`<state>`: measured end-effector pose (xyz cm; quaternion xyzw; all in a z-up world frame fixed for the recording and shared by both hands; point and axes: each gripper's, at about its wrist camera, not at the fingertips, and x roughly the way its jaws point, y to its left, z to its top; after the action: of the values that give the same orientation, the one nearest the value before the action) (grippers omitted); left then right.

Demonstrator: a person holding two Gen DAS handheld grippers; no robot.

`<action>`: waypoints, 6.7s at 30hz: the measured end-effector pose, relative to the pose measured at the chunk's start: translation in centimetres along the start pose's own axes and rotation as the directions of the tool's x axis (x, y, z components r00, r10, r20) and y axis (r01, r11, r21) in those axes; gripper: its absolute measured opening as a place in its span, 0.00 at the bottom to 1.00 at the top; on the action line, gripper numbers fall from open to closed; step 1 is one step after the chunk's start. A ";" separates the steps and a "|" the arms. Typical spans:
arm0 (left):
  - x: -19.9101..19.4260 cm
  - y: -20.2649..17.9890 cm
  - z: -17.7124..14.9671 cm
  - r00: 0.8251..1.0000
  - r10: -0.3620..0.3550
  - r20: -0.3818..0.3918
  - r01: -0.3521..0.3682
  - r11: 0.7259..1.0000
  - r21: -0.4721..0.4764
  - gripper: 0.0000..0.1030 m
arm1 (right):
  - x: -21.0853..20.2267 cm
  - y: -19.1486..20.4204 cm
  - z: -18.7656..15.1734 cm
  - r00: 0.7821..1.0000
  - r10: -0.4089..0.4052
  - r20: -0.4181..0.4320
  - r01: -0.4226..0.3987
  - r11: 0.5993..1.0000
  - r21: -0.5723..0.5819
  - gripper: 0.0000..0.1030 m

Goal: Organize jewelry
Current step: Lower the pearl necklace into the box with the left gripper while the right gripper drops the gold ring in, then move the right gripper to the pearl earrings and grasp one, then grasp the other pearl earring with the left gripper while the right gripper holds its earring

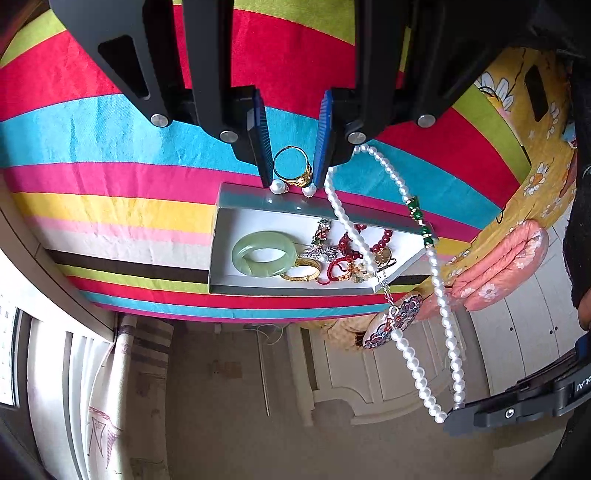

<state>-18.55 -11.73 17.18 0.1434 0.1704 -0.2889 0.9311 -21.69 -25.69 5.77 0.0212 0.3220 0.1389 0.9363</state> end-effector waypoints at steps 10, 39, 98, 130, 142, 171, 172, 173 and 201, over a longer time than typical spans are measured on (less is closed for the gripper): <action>-0.4 2.9 1.1 0.998 0.056 -0.010 -0.056 0.998 -0.013 0.07 | 0.1 0.2 0.2 1.000 -0.005 0.002 0.005 1.000 -0.010 0.22; 2.8 6.6 2.5 0.979 0.194 -0.062 -0.195 0.981 -0.009 0.07 | 4.6 1.9 5.5 1.000 0.010 -0.002 -0.010 0.998 -0.063 0.22; 12.1 9.5 -7.7 0.864 0.428 -0.266 -0.436 0.900 0.031 0.92 | 8.9 -0.1 8.8 0.999 -0.033 -0.034 0.031 0.998 -0.057 0.36; 8.2 4.4 -15.9 0.911 0.265 -0.315 -0.355 0.893 -0.276 0.98 | 9.0 -0.3 0.3 0.963 -0.168 -0.211 0.160 0.986 -0.052 0.36; 8.8 4.7 -16.4 0.914 0.214 -0.344 -0.324 0.896 -0.303 0.98 | 10.2 1.4 1.1 0.963 -0.161 -0.217 0.143 0.985 -0.097 0.27; 14.6 -1.4 -14.1 0.908 -0.049 -0.415 -0.140 0.900 -0.413 0.46 | 6.1 -4.3 -1.2 0.979 -0.141 -0.148 0.150 0.987 0.050 0.16; 14.9 -1.8 -14.0 0.906 -0.043 -0.420 -0.143 0.905 -0.400 0.44 | 6.0 -4.4 -1.3 0.980 -0.136 -0.143 0.145 0.988 0.054 0.16; 15.1 -2.0 -13.9 0.904 -0.041 -0.425 -0.143 0.909 -0.392 0.41 | 6.0 -4.4 -1.3 0.982 -0.130 -0.141 0.139 0.989 0.056 0.16; 16.5 -3.6 -13.1 0.895 0.075 -0.439 -0.215 0.936 -0.279 0.13 | 5.7 -4.5 -1.6 0.986 -0.105 -0.129 0.114 0.991 0.070 0.16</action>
<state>-10.94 -17.90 -1.87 0.0619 0.4004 -0.1483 0.9021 -17.25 -28.56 0.50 0.0309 0.3859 0.0758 0.9189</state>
